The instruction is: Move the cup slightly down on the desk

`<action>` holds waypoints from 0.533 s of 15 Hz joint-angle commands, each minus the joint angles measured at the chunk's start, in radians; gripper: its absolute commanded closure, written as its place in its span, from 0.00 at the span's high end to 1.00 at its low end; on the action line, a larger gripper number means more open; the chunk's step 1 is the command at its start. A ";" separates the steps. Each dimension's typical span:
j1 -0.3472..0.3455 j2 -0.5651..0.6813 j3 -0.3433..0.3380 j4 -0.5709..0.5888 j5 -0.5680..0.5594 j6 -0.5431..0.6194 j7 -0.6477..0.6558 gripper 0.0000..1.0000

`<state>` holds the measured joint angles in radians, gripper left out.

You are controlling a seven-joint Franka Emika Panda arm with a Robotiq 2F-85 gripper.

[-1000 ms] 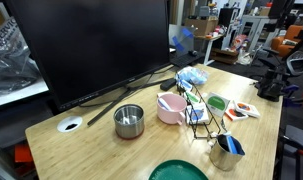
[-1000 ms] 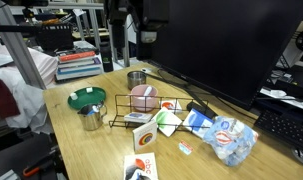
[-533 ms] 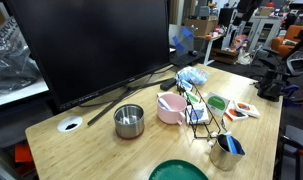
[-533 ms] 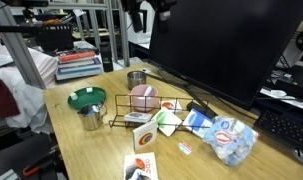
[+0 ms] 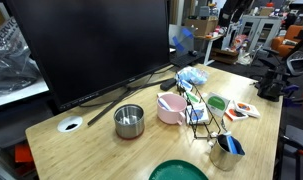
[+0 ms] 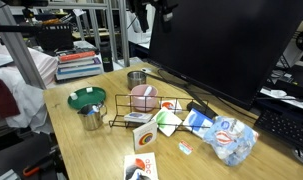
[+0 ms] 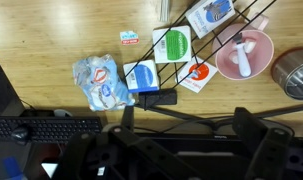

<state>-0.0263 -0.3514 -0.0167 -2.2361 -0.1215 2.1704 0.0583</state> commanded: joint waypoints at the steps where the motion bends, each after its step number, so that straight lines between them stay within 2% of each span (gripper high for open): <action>1: -0.006 0.000 0.005 0.002 0.003 -0.002 -0.002 1.00; 5: 0.000 0.005 0.007 0.003 0.010 0.004 -0.005 1.00; 8: 0.032 0.038 0.038 0.028 0.021 -0.003 -0.007 1.00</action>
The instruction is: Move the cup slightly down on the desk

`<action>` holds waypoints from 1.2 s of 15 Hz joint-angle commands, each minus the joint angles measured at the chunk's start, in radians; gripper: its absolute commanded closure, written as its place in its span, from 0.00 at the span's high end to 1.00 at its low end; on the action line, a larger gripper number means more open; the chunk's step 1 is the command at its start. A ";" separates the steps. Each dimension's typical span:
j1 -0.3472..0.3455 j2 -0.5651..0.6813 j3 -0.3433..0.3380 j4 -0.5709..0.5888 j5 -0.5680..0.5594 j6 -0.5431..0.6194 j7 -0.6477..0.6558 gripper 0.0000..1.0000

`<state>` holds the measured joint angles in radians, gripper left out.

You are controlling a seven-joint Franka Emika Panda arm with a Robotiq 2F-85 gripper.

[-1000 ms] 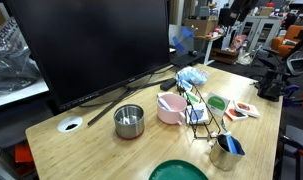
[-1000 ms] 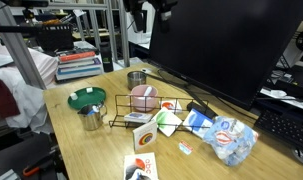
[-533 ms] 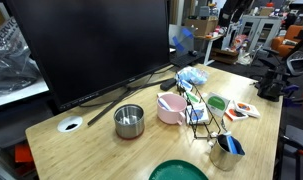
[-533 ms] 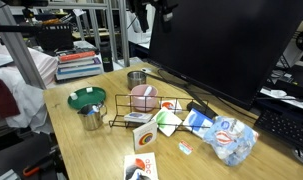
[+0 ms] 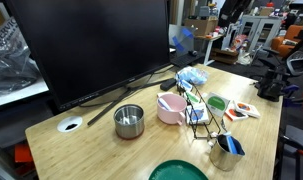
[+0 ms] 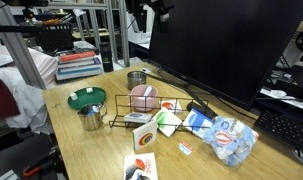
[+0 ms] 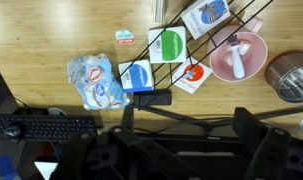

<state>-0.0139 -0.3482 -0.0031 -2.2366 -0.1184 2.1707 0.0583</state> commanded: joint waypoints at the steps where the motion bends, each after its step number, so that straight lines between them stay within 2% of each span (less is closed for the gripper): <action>1: 0.030 0.051 0.043 0.038 0.012 -0.012 0.006 1.00; 4: 0.065 0.129 0.100 0.073 -0.004 -0.032 0.048 1.00; 8: 0.107 0.248 0.142 0.134 0.005 -0.027 0.086 1.00; 13: 0.146 0.359 0.158 0.196 0.051 0.034 0.110 1.00; 14: 0.147 0.330 0.153 0.164 0.031 0.031 0.115 1.00; 18: 0.153 0.357 0.153 0.186 0.034 0.034 0.115 1.00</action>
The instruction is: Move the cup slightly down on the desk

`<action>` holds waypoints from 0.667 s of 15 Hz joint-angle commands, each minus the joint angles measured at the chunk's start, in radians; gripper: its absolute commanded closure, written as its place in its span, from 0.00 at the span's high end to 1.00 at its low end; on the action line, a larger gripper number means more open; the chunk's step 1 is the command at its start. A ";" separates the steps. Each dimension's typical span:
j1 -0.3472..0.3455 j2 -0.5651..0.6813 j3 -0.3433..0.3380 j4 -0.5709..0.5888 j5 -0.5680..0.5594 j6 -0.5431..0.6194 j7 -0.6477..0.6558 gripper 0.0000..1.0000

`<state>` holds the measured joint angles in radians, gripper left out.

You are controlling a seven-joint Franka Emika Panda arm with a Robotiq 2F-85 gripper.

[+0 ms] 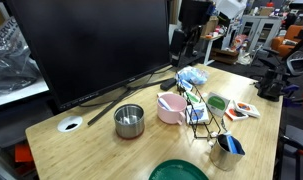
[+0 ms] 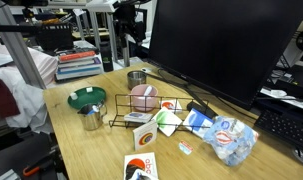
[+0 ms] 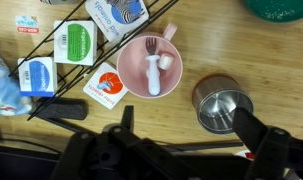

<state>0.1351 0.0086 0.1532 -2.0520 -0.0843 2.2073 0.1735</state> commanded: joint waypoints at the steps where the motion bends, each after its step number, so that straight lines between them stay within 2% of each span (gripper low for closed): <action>1: 0.004 -0.001 -0.004 0.002 0.000 -0.002 0.000 1.00; 7: 0.005 0.008 -0.002 0.012 0.010 -0.012 -0.008 1.00; 10: 0.022 0.077 0.008 0.082 0.014 -0.092 0.103 1.00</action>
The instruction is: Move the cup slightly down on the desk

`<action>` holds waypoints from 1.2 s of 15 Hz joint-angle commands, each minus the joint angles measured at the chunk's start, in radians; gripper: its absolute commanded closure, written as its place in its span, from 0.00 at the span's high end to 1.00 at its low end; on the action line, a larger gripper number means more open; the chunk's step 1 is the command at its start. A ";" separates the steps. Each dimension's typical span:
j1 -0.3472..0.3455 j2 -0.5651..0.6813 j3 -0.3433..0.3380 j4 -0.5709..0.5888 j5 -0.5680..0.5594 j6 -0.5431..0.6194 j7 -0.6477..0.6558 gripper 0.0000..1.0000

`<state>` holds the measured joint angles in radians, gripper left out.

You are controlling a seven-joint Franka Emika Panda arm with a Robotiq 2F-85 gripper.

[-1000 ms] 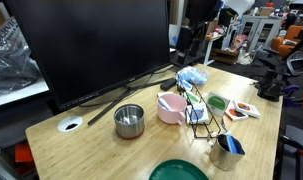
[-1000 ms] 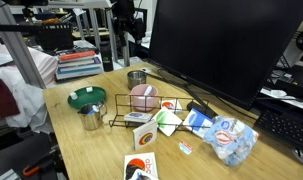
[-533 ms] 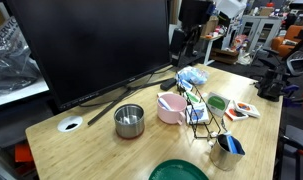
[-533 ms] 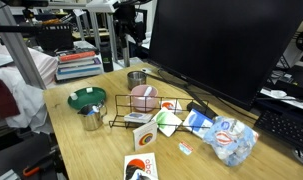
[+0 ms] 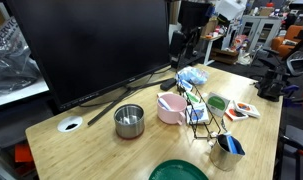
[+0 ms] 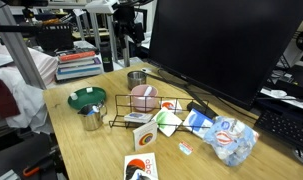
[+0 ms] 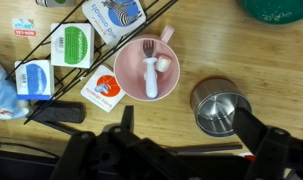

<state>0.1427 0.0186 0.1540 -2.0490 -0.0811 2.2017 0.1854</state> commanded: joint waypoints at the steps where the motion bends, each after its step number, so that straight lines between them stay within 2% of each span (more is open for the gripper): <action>1: 0.023 0.090 0.008 0.100 0.010 -0.108 0.139 1.00; 5: 0.069 0.231 0.011 0.231 0.076 -0.181 0.276 1.00; 11: 0.102 0.416 -0.032 0.368 0.147 -0.122 0.495 1.00; 12: 0.101 0.380 -0.028 0.325 0.125 -0.111 0.439 1.00; 18: 0.107 0.419 -0.035 0.364 0.135 -0.112 0.486 1.00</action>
<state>0.2329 0.4380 0.1380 -1.6880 0.0440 2.0929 0.6770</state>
